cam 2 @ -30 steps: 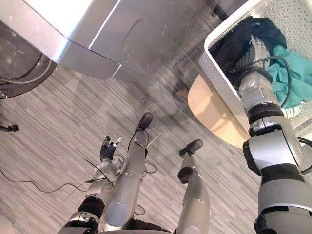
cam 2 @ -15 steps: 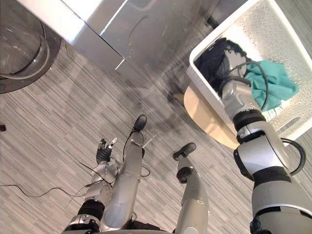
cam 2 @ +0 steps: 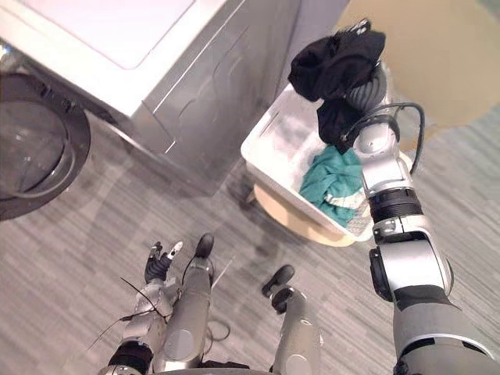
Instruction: Pick up the laundry basket with both hands and put the clothes into the washing machine.
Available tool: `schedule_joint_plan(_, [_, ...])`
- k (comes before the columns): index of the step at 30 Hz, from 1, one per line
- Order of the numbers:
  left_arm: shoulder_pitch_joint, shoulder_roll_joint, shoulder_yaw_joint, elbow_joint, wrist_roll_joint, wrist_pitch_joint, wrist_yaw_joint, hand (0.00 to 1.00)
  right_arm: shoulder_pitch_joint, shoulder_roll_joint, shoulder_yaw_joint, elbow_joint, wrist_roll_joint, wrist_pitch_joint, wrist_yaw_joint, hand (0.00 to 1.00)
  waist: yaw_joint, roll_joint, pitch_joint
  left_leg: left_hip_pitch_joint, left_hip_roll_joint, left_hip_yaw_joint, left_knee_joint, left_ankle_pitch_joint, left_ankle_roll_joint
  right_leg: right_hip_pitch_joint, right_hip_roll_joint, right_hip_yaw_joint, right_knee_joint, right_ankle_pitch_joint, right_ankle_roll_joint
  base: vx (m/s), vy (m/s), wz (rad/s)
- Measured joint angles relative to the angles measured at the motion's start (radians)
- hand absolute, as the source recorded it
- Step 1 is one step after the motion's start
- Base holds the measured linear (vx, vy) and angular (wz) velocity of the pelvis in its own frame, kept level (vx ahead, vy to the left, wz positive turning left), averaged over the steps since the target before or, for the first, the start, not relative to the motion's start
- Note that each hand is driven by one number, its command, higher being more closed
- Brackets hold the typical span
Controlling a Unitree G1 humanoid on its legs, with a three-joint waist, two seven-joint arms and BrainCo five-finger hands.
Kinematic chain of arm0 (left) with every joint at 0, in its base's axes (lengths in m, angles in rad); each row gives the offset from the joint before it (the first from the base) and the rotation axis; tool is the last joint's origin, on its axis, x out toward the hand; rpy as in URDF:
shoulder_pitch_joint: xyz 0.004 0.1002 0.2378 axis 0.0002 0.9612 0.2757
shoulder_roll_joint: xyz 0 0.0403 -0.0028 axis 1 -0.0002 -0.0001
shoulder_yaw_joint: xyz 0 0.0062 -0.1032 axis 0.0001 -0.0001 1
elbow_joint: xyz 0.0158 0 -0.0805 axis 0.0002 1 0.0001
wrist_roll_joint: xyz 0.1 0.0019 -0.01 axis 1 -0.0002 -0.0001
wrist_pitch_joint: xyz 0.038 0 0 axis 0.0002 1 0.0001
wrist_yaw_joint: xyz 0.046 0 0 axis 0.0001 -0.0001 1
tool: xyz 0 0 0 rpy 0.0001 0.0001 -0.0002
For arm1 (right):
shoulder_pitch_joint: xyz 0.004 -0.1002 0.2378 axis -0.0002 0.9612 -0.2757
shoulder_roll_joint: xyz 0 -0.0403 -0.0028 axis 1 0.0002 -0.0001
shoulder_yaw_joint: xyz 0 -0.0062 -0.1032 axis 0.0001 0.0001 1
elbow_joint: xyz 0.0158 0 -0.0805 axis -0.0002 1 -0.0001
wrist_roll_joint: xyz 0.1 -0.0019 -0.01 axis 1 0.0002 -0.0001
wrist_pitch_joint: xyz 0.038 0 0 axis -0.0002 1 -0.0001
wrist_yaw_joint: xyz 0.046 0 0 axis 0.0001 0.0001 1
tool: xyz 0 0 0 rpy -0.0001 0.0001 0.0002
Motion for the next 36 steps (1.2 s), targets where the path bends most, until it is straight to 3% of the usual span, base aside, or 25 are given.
schedule_joint_plan(8, [0.018, 0.038, -0.132, -0.108, 0.080, 0.015, -0.038, 0.00, 0.108, -0.006, -0.087, -0.193, 0.037, -0.033, -0.025, 1.00, -0.066, 0.017, -0.180, 0.188, 0.029, 0.072, -0.181, 0.043, 0.008, 0.143, 0.068, 0.040, -0.206, 0.083, 0.021, 0.12, -0.015, -0.22])
schedule_joint_plan(17, [-0.043, 0.069, -0.169, -0.369, 0.124, 0.015, -0.039, 0.00, 0.244, -0.001, -0.088, -0.383, 0.037, -0.073, 0.013, 1.00, -0.120, 0.061, -0.258, 0.325, 0.028, 0.187, -0.194, 0.043, 0.009, 0.264, 0.114, 0.154, -0.375, 0.167, 0.027, 0.04, -0.006, -0.39])
schedule_joint_plan(19, [-0.100, 0.101, -0.163, -0.389, 0.136, 0.015, -0.034, 0.00, 0.317, 0.032, -0.088, -0.449, 0.049, -0.081, 0.035, 1.00, -0.150, 0.075, -0.289, 0.344, 0.033, 0.212, -0.197, 0.042, 0.008, 0.271, 0.130, 0.179, -0.390, 0.176, 0.022, -0.02, -0.036, -0.35])
schedule_joint_plan(23, [-0.208, 0.150, -0.160, -0.411, 0.150, 0.012, -0.031, 0.00, 0.413, 0.078, -0.089, -0.514, 0.059, -0.086, 0.070, 1.00, -0.184, 0.081, -0.299, 0.387, 0.047, 0.244, -0.203, 0.034, 0.004, 0.290, 0.152, 0.217, -0.410, 0.190, 0.013, -0.05, -0.038, -0.34])
schedule_joint_plan(25, [-0.257, 0.161, -0.161, -0.426, 0.157, 0.010, -0.032, 0.00, 0.444, 0.087, -0.087, -0.553, 0.060, -0.087, 0.092, 1.00, -0.198, 0.100, -0.311, 0.394, 0.064, 0.262, -0.204, -0.006, 0.004, 0.291, 0.172, 0.232, -0.429, 0.204, 0.009, -0.09, -0.006, -0.27])
schedule_joint_plan(28, [-0.313, 0.183, -0.161, -0.427, 0.157, 0.008, -0.031, 0.00, 0.478, 0.122, -0.087, -0.609, 0.069, -0.088, 0.121, 1.00, -0.211, 0.096, -0.316, 0.398, 0.058, 0.277, -0.205, -0.016, 0.006, 0.302, 0.175, 0.249, -0.476, 0.237, 0.013, -0.07, 0.022, -0.17])
schedule_joint_plan(36, [-0.421, 0.206, -0.231, -0.421, 0.157, 0.008, -0.039, 0.00, 0.528, 0.154, -0.047, -0.660, 0.093, -0.093, 0.151, 1.00, -0.222, 0.098, -0.323, 0.418, 0.051, 0.296, -0.209, -0.017, 0.006, 0.316, 0.173, 0.273, -0.502, 0.266, 0.010, -0.02, 0.009, -0.08])
